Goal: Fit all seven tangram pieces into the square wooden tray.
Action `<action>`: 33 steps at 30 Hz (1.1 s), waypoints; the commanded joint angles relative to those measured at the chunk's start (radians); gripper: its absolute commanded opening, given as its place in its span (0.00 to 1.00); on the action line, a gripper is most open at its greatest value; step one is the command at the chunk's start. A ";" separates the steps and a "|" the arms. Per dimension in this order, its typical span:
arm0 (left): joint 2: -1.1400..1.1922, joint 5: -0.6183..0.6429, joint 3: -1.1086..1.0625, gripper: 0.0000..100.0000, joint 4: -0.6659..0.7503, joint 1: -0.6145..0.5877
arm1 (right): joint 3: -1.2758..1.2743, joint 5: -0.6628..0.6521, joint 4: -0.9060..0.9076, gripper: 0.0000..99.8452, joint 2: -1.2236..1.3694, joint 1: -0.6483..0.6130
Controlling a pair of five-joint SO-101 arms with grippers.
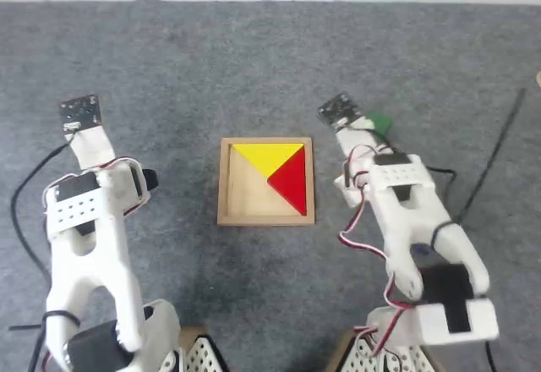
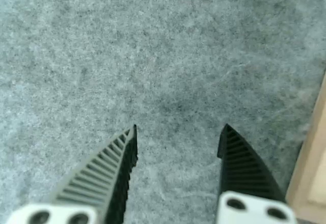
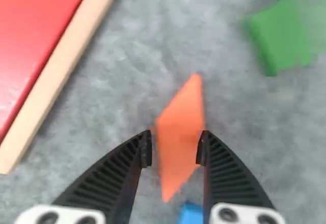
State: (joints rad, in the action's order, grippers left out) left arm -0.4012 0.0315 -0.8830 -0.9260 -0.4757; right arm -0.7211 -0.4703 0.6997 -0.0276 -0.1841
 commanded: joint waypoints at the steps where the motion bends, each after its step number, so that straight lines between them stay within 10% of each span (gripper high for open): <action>1: -0.032 0.005 0.005 0.25 0.012 0.000 | 0.058 -0.034 0.027 0.16 0.025 -0.024; 33: -0.031 0.005 0.005 0.25 0.015 0.000 | 0.077 -0.069 0.088 0.15 0.050 -0.035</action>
State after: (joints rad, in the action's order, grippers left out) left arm -0.4012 0.0315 -0.8830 -0.9260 -0.4757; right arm -0.6490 -0.5224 0.7672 0.0230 -0.1857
